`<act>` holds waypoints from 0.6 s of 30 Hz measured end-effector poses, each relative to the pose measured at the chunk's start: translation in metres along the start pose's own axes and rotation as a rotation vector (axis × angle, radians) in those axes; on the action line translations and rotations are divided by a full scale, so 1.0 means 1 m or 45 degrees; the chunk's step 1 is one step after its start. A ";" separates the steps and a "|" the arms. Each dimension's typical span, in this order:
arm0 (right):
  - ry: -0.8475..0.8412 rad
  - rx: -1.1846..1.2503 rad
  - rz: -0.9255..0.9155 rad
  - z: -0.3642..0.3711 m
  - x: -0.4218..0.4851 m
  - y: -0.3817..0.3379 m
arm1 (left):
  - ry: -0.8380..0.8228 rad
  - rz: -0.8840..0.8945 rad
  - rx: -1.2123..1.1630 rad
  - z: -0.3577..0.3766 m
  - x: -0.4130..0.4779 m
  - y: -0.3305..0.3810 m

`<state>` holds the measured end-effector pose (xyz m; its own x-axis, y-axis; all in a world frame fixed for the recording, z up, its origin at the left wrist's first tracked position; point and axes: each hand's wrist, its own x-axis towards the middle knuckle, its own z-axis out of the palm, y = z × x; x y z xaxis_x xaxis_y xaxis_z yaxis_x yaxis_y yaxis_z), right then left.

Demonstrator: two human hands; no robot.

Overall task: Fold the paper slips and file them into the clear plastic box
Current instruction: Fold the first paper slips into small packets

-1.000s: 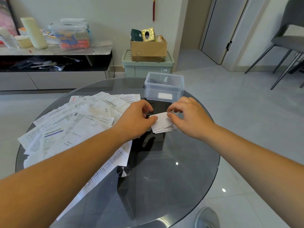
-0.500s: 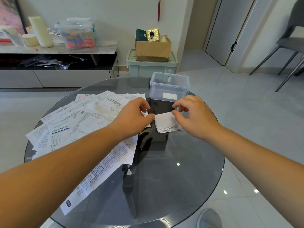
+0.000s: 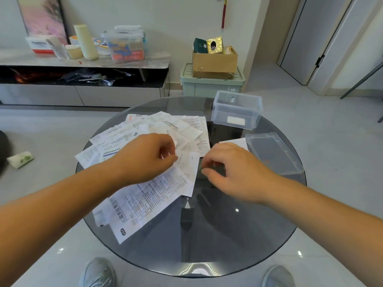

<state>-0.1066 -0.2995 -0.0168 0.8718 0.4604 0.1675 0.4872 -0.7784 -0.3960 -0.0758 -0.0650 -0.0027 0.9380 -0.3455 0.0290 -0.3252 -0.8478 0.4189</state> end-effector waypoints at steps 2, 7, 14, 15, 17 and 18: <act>-0.094 0.017 -0.010 0.008 -0.003 -0.011 | -0.027 0.014 0.123 -0.004 -0.017 -0.013; -0.193 0.047 0.018 0.022 -0.004 -0.024 | -0.087 -0.044 0.274 -0.001 -0.037 -0.029; -0.228 0.155 0.204 0.034 0.000 -0.036 | -0.262 0.031 0.303 0.015 -0.050 -0.021; -0.224 0.186 0.258 0.034 0.001 -0.037 | -0.268 0.040 0.283 0.017 -0.052 -0.019; -0.202 0.245 0.364 0.035 0.005 -0.037 | -0.274 0.066 0.272 0.022 -0.054 -0.015; -0.193 0.262 0.413 0.036 0.007 -0.037 | -0.276 0.075 0.270 0.024 -0.055 -0.014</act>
<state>-0.1204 -0.2521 -0.0337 0.9533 0.2751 -0.1246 0.1546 -0.7991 -0.5810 -0.1257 -0.0432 -0.0317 0.8767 -0.4549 -0.1566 -0.4175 -0.8810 0.2224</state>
